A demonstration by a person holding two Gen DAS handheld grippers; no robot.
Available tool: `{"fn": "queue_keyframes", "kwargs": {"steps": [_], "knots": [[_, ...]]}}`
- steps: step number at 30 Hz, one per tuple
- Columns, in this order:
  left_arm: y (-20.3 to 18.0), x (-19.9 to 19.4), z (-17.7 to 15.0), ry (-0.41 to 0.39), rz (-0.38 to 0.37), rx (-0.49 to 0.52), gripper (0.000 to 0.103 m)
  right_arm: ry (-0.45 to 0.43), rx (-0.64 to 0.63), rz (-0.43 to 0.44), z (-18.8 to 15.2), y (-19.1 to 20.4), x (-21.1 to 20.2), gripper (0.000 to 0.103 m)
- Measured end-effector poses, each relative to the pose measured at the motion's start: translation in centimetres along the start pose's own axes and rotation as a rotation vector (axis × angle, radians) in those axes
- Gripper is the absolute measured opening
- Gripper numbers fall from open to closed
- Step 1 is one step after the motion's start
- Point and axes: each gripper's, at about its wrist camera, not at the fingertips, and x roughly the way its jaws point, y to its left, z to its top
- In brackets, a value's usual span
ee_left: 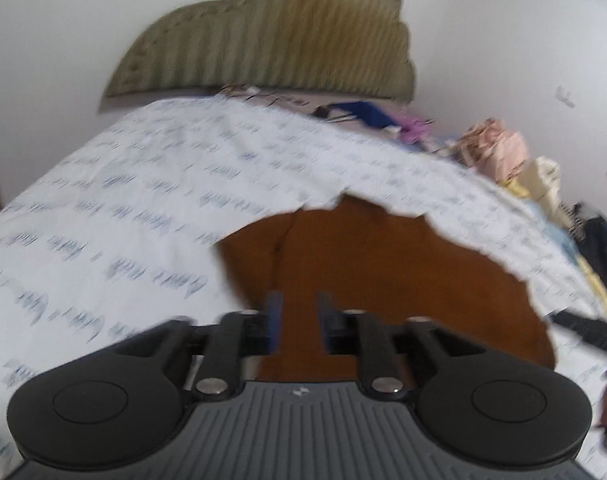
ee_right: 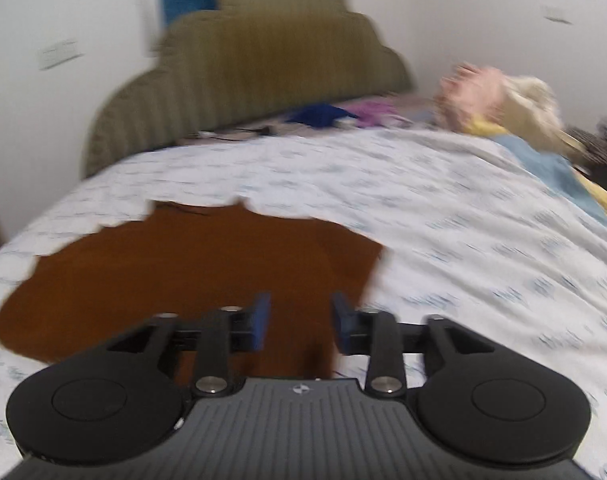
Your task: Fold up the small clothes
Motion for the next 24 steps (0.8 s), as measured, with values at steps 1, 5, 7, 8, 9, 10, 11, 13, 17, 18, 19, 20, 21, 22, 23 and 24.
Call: {"fn": "queue_keyframes", "kwargs": {"steps": [1, 5, 7, 8, 9, 10, 11, 13, 17, 18, 19, 20, 21, 22, 23, 24], "knots": [[-0.8, 0.9, 0.4, 0.006, -0.012, 0.000, 0.064, 0.010, -0.023, 0.033, 0.1, 1.3, 0.5, 0.059], [-4.6, 5.3, -0.4, 0.073, 0.028, 0.077, 0.079, 0.065, -0.081, 0.124, -0.3, 6.3, 3.5, 0.068], [-6.0, 6.7, -1.8, 0.092, 0.051, 0.138, 0.079, 0.114, -0.096, 0.133, -0.9, 7.7, 4.9, 0.070], [-6.4, 7.4, -2.6, 0.109, 0.073, 0.164, 0.079, 0.134, -0.108, 0.132, -1.3, 8.2, 5.4, 0.071], [-6.5, 8.0, -3.4, 0.134, 0.101, 0.185, 0.079, 0.162, -0.128, 0.127, -1.7, 8.6, 5.8, 0.075], [-6.5, 8.5, -4.2, 0.157, 0.121, 0.197, 0.079, 0.190, -0.153, 0.119, -2.2, 8.9, 6.1, 0.078], [-6.2, 8.7, -5.0, 0.171, 0.125, 0.200, 0.079, 0.202, -0.177, 0.107, -2.7, 9.1, 6.1, 0.078], [-5.7, 8.5, -6.1, 0.177, 0.124, 0.190, 0.080, 0.201, -0.200, 0.086, -3.5, 9.0, 5.7, 0.079], [-6.4, 7.7, -7.7, 0.140, 0.155, 0.218, 0.083, 0.148, -0.104, 0.102, -2.8, 8.3, 4.7, 0.082], [-6.8, 7.6, -7.9, 0.134, 0.169, 0.235, 0.084, 0.137, -0.087, 0.101, -2.7, 8.3, 4.7, 0.087], [-7.1, 7.6, -8.3, 0.124, 0.182, 0.254, 0.084, 0.136, -0.083, 0.098, -2.7, 8.2, 4.7, 0.089], [-7.4, 7.6, -8.5, 0.116, 0.190, 0.266, 0.086, 0.143, -0.086, 0.094, -2.8, 7.8, 5.0, 0.089], [-7.5, 7.6, -8.6, 0.109, 0.194, 0.272, 0.087, 0.158, -0.092, 0.078, -3.1, 7.8, 5.3, 0.089], [-7.4, 7.5, -8.8, 0.102, 0.194, 0.271, 0.087, 0.169, -0.097, 0.064, -3.5, 7.7, 5.4, 0.090], [-7.3, 7.4, -9.0, 0.091, 0.190, 0.265, 0.087, 0.170, -0.101, 0.059, -3.9, 7.6, 5.5, 0.090], [-7.1, 7.3, -9.1, 0.084, 0.184, 0.256, 0.089, 0.166, -0.103, 0.058, -4.2, 7.6, 5.5, 0.090]]}}
